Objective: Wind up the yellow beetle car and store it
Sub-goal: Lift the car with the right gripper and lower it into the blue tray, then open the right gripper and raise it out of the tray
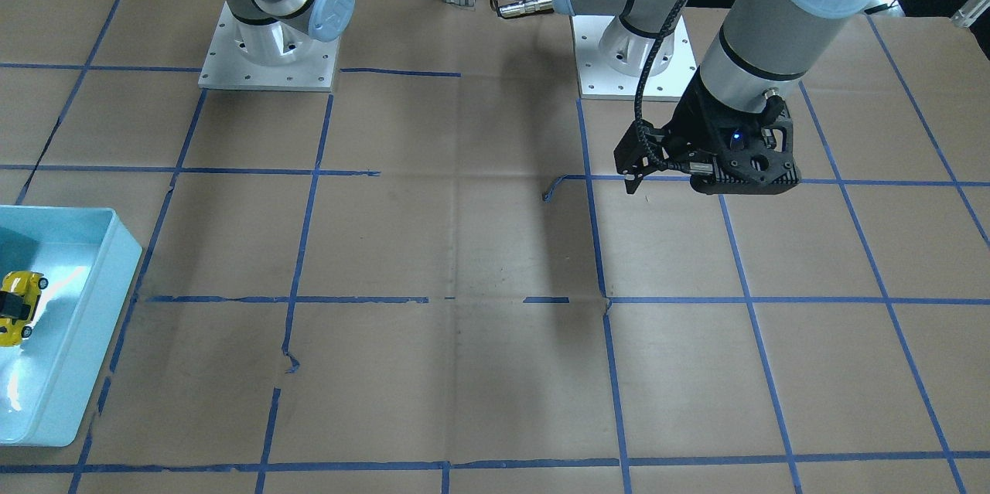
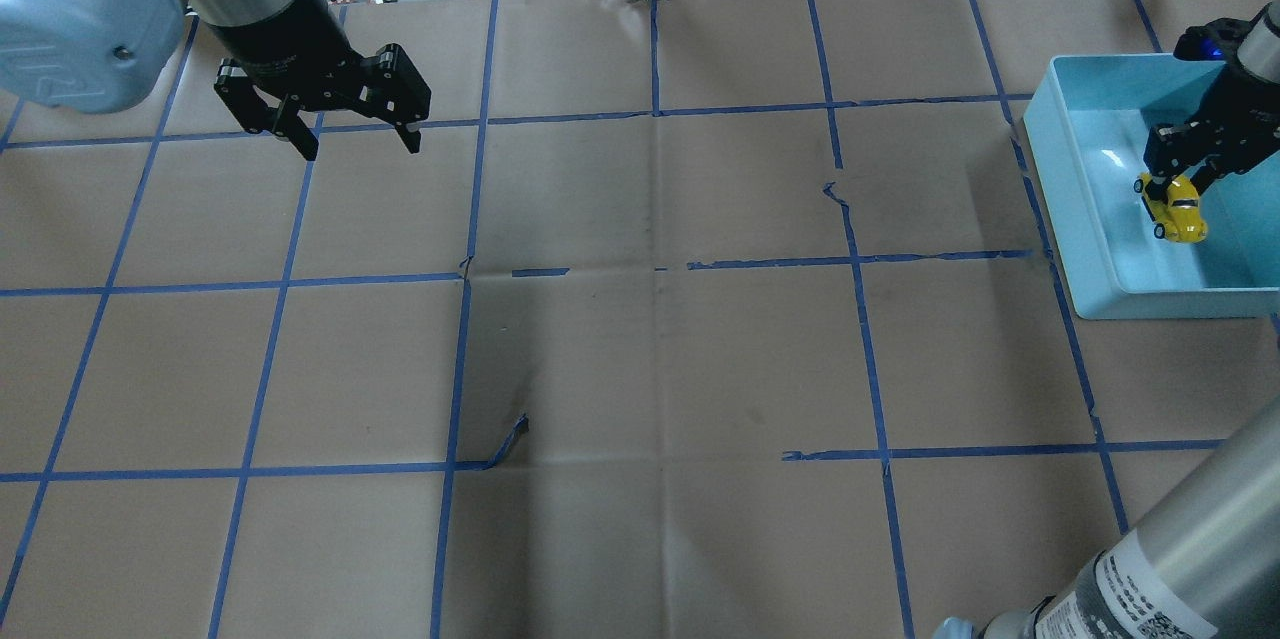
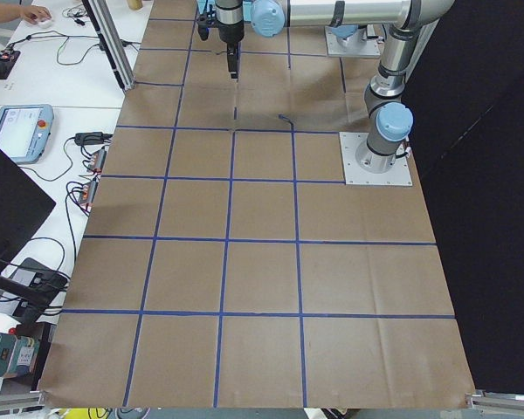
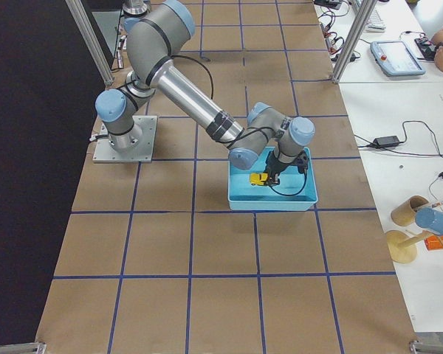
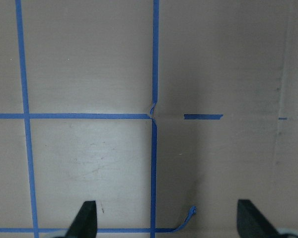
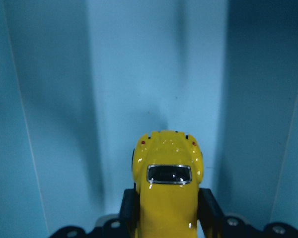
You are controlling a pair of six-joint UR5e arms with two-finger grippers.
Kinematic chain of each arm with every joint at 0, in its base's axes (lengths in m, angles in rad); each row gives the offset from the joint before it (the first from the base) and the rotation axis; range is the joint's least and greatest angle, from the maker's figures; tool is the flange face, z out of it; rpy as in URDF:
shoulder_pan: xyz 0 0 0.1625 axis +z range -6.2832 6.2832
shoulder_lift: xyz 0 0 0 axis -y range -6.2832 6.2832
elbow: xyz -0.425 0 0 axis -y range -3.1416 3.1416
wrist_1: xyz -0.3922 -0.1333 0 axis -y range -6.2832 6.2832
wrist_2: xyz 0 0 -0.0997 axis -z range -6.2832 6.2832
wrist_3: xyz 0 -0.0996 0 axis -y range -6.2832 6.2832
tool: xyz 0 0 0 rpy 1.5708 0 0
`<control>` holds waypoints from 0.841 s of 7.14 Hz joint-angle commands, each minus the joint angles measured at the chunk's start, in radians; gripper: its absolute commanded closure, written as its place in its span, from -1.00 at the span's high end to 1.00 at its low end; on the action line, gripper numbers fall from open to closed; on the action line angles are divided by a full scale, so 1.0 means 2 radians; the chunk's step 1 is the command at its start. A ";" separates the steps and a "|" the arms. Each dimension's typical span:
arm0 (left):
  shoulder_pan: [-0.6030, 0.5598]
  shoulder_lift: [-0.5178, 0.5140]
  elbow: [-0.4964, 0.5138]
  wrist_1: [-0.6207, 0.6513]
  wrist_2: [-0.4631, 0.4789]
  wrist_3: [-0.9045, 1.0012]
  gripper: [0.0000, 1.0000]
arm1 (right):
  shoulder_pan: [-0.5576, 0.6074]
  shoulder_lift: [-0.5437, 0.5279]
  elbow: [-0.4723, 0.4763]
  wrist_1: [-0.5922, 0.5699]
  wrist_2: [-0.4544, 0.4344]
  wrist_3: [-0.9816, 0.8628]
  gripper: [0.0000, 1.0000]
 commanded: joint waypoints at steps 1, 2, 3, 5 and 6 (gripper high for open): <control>0.000 0.000 -0.002 0.000 -0.001 0.000 0.97 | 0.001 -0.002 -0.001 0.007 -0.006 -0.001 0.48; 0.000 0.000 -0.003 0.000 -0.001 0.000 0.97 | 0.001 0.003 -0.001 0.008 -0.006 -0.002 0.99; 0.000 0.000 -0.004 0.000 -0.001 0.000 0.97 | 0.001 -0.003 -0.002 0.011 -0.006 -0.003 1.00; 0.000 0.000 -0.003 0.000 -0.002 0.000 0.97 | 0.007 -0.029 -0.037 0.087 -0.006 -0.002 1.00; 0.000 0.000 -0.003 0.000 -0.002 0.000 0.97 | 0.022 -0.048 -0.068 0.150 -0.004 -0.002 1.00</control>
